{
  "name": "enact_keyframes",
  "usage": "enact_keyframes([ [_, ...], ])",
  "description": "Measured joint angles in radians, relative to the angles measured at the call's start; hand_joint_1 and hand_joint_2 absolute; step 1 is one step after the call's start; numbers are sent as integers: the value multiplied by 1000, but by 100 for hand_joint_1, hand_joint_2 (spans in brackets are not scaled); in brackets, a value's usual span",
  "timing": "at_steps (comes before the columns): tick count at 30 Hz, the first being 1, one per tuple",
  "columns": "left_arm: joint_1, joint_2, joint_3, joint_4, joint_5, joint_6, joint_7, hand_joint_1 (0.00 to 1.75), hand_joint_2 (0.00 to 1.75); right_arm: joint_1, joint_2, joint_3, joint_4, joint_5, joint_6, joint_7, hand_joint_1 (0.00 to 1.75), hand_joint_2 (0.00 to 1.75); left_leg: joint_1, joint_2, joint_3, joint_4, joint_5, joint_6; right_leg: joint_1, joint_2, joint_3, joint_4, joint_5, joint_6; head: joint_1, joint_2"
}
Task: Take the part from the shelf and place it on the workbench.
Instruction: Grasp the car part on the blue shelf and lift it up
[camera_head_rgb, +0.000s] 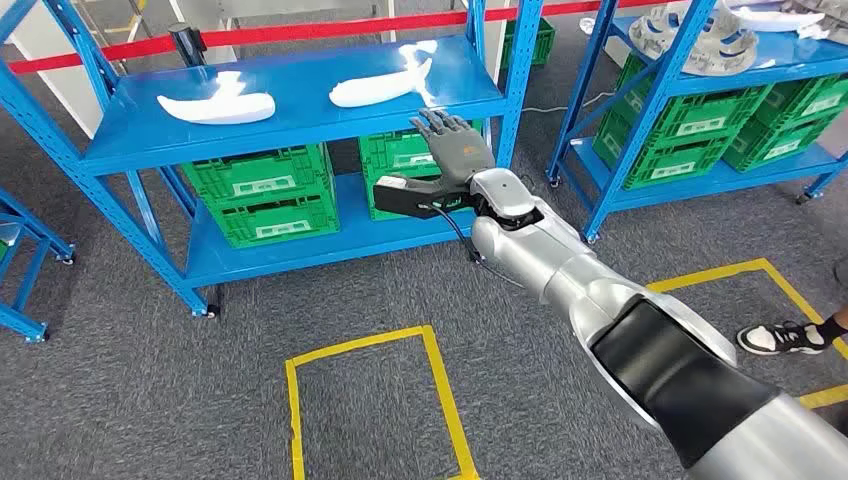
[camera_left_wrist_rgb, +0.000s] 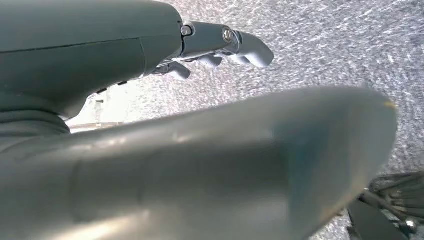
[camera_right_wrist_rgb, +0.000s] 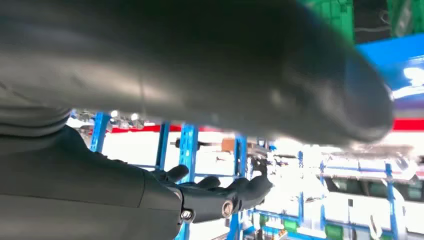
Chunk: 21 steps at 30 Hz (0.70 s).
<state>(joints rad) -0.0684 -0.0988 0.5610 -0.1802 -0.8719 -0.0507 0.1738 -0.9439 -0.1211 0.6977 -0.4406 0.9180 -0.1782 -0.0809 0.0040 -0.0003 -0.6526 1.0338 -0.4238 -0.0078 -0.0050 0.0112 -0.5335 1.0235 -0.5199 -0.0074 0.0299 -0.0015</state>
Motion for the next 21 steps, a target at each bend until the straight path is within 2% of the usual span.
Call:
enact_keyframes([
  [2,1,-1,1,0,0,0,0,0,0,0,-4,0,0,-1,-1,0,0,0,1,0,8,-2,-3,7,0,0,2,5,0,4,0,0],
  [4,1,-1,3,0,0,0,-1,0,0,-2,-12,0,0,-2,-5,1,0,0,3,-2,24,-6,-11,20,-2,-3,-13,47,-10,12,0,0],
  [5,0,-1,4,0,0,0,-2,0,0,-2,-15,0,0,-3,-9,2,0,0,4,-2,31,-7,-16,26,-3,-4,-40,94,-24,16,1,0],
  [7,-1,0,5,0,0,0,-2,0,0,3,-20,0,0,-3,-14,7,0,0,3,-4,42,-7,-28,32,-3,-6,-122,217,-66,23,1,0],
  [8,-1,0,5,0,0,0,-2,0,0,9,-22,0,0,-3,-15,10,0,0,3,-5,48,-7,-35,33,-3,-6,-162,263,-81,24,1,0],
  [9,1,0,5,0,0,-1,-2,0,0,15,-24,0,0,-3,-16,12,0,0,2,-6,58,-7,-44,32,-3,-6,-188,278,-79,24,1,0],
  [10,2,0,6,0,0,-1,-2,0,0,19,-25,0,0,-3,-16,13,0,0,2,-7,68,-6,-53,31,-3,-6,-197,260,-59,22,1,0],
  [11,3,0,6,1,0,-1,-2,0,0,22,-25,0,0,-3,-17,14,0,0,2,-7,82,-6,-63,29,-3,-6,-189,206,-16,19,1,0],
  [12,3,0,6,1,1,-2,-2,0,0,23,-26,0,0,-3,-18,14,0,0,1,-7,91,-7,-74,26,-2,-7,-172,133,40,14,1,0],
  [14,1,-1,7,1,1,-2,-2,0,0,22,-29,0,1,-3,-19,15,0,0,0,-7,108,-7,-91,17,5,-9,-142,24,101,4,-2,0],
  [15,0,-1,8,1,1,-2,-2,0,0,23,-30,0,1,-3,-19,15,0,0,0,-7,113,-6,-97,12,9,-10,-136,3,110,1,-2,0],
  [16,-1,-1,9,1,1,-2,-2,0,0,24,-31,0,1,-3,-20,16,0,0,-1,-8,119,-5,-99,6,11,-9,-133,0,101,-3,-2,0],
  [18,-1,0,10,0,1,-2,-3,0,0,26,-32,0,1,-2,-23,17,0,0,-2,-7,116,18,-95,-5,6,-6,-115,-7,103,-13,-1,0],
  [19,-1,0,11,0,2,-2,-4,0,0,26,-33,0,0,-2,-27,16,0,0,-2,-6,97,53,-91,-10,3,-6,-102,-9,98,-20,-3,0],
  [21,-2,-1,11,0,2,-2,-5,0,0,30,-34,0,0,-2,-33,14,0,0,0,-4,21,166,-102,-18,-1,-6,-77,-14,82,-29,-7,0],
])
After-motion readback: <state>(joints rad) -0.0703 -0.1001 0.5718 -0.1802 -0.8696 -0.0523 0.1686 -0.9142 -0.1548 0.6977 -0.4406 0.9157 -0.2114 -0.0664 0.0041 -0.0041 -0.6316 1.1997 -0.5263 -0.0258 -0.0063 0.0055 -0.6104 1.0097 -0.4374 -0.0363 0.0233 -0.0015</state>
